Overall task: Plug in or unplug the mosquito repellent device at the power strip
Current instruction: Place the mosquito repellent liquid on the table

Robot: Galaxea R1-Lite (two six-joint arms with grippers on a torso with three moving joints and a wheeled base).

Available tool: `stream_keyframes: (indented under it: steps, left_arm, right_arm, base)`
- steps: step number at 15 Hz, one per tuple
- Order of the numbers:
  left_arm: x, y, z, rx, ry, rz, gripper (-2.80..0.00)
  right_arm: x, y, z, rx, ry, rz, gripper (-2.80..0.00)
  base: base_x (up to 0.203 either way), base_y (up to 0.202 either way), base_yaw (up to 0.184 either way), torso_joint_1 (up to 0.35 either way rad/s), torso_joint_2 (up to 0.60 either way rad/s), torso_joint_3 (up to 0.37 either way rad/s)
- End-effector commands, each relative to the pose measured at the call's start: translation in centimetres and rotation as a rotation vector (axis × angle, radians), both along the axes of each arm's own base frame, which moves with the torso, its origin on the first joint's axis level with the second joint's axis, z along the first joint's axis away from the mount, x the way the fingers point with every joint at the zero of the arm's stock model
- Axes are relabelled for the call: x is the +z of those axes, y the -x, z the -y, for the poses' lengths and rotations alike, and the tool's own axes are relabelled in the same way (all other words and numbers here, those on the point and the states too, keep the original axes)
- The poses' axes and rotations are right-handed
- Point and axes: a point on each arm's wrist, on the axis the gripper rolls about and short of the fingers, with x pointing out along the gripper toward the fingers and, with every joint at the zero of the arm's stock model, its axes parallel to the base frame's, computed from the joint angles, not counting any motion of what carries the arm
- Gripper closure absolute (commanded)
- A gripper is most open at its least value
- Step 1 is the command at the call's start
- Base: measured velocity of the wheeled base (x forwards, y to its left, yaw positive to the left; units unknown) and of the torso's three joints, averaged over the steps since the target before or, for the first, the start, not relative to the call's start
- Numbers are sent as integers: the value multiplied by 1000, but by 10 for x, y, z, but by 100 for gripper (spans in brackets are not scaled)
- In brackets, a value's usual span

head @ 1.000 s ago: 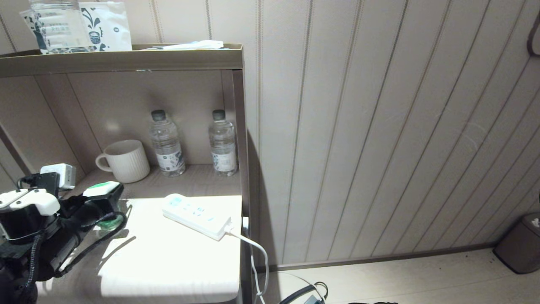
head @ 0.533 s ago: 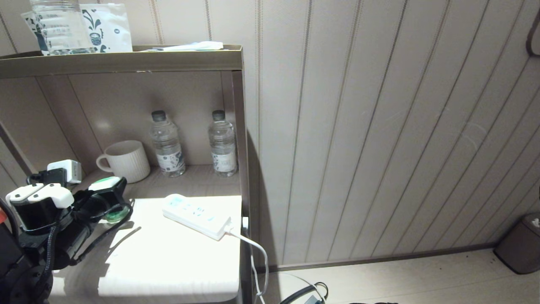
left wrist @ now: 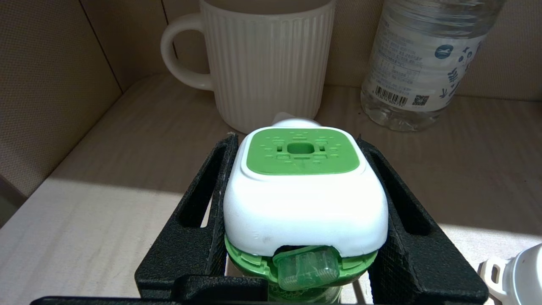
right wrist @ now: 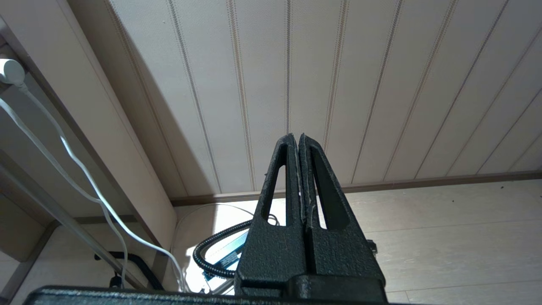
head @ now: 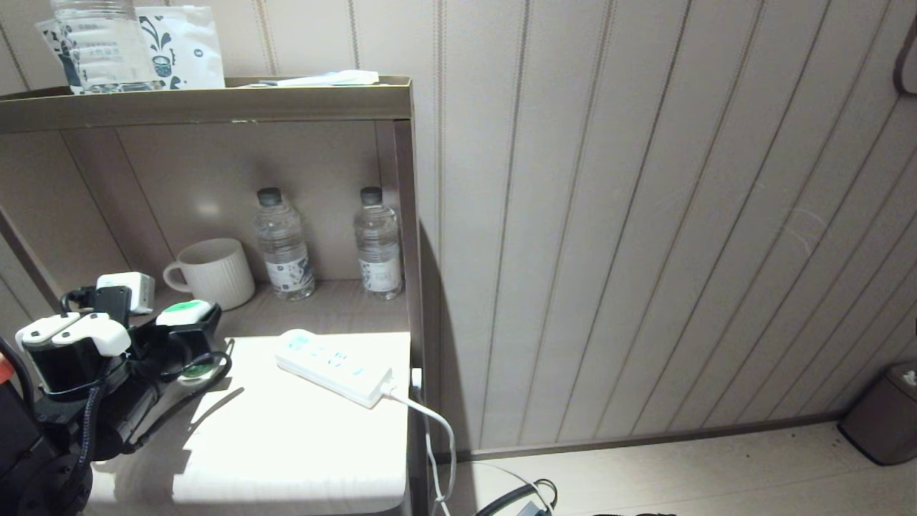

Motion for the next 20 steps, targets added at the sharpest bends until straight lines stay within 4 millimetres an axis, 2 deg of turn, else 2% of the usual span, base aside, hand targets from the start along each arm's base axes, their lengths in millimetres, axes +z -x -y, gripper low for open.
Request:
stream_keyframes:
  steps: [1,5,6,10,14,17,20]
  left_arm:
    - [4,-1,1,0,-1,46,0]
    - [5,0,2,-2,-2,47,0]
    - [6,0,2,-2,0,50,-280]
    - [10,1,2,4,5,69,-280]
    - [30,10,0,10,6,141,-280]
    - [44,26,0,7,8,167,-280]
    - [65,57,0,-5,8,169,-280]
  right_arm:
    - [0,0,0,0,0,-3,0]
    - [0,0,0,0,0,-2,0]
    - [0,0,0,0,0,-2,0]
    - [0,0,0,0,0,-2,0]
    - [0,0,0,0,0,-2,0]
    - [0,0,0,0,0,-2,0]
    - [0,0,0,0,0,-2,0]
  base:
    - [0,0,0,0,0,0]
    - [0,0,0,0,0,0]
    - [0,0,0,0,0,0]
    - [0,0,0,0,0,0]
    - [0,0,0,0,0,0]
    - [0,0,0,0,0,0]
    - [0,0,0,0,0,0]
